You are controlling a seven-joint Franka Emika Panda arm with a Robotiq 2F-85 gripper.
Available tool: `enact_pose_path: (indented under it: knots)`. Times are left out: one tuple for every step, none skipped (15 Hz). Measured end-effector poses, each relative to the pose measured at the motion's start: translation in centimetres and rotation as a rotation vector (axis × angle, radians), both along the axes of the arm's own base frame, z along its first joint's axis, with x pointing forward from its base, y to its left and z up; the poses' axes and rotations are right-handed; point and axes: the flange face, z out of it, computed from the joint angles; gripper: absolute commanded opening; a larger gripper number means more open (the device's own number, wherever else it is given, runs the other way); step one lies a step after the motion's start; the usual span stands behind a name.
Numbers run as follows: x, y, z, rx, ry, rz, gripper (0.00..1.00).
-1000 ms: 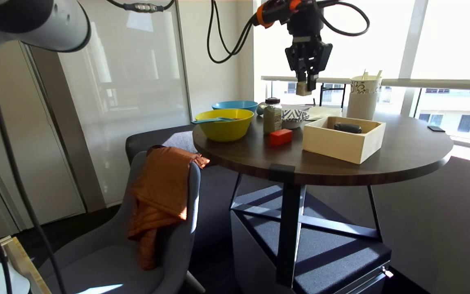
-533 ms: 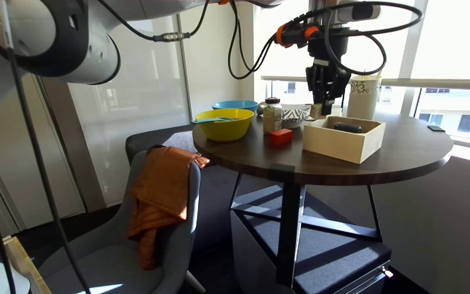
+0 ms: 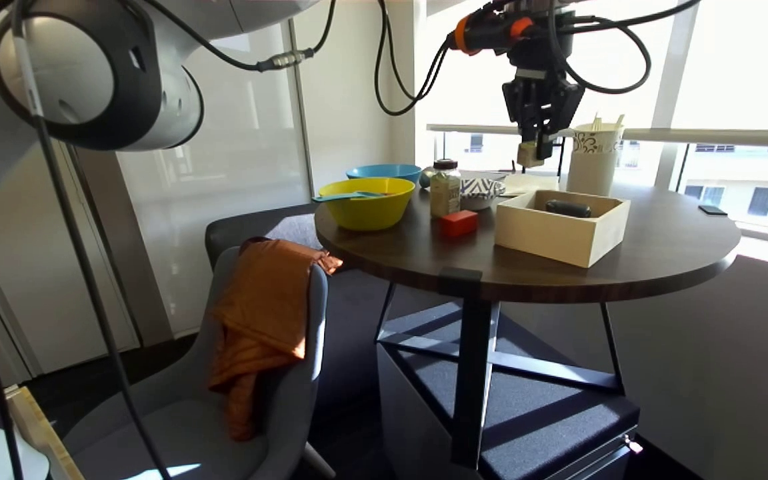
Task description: Remove the block from on top of the container and put it in the wooden box
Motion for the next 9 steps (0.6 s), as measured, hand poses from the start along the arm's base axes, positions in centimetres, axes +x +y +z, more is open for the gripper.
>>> enact_pose_path:
  knots:
    - [0.1, 0.0, 0.3, -0.025, -0.006, 0.023, 0.09]
    - [0.2, -0.1, 0.6, -0.052, -0.013, 0.044, 0.09]
    - [0.5, -0.3, 0.7, -0.081, -0.021, 0.062, 0.09]
    - [0.7, -0.4, 0.6, -0.108, -0.027, 0.077, 0.08]
    - [1.0, -0.5, 0.4, -0.130, -0.032, 0.087, 0.08]
    - [1.3, -0.6, 0.1, -0.147, -0.035, 0.095, 0.08]
    - [1.6, -0.7, -0.2, -0.159, -0.036, 0.100, 0.08]
    - [1.8, -0.7, -0.6, -0.168, -0.035, 0.101, 0.58]
    - [2.0, -0.8, -1.0, -0.175, -0.027, 0.101, 0.60]
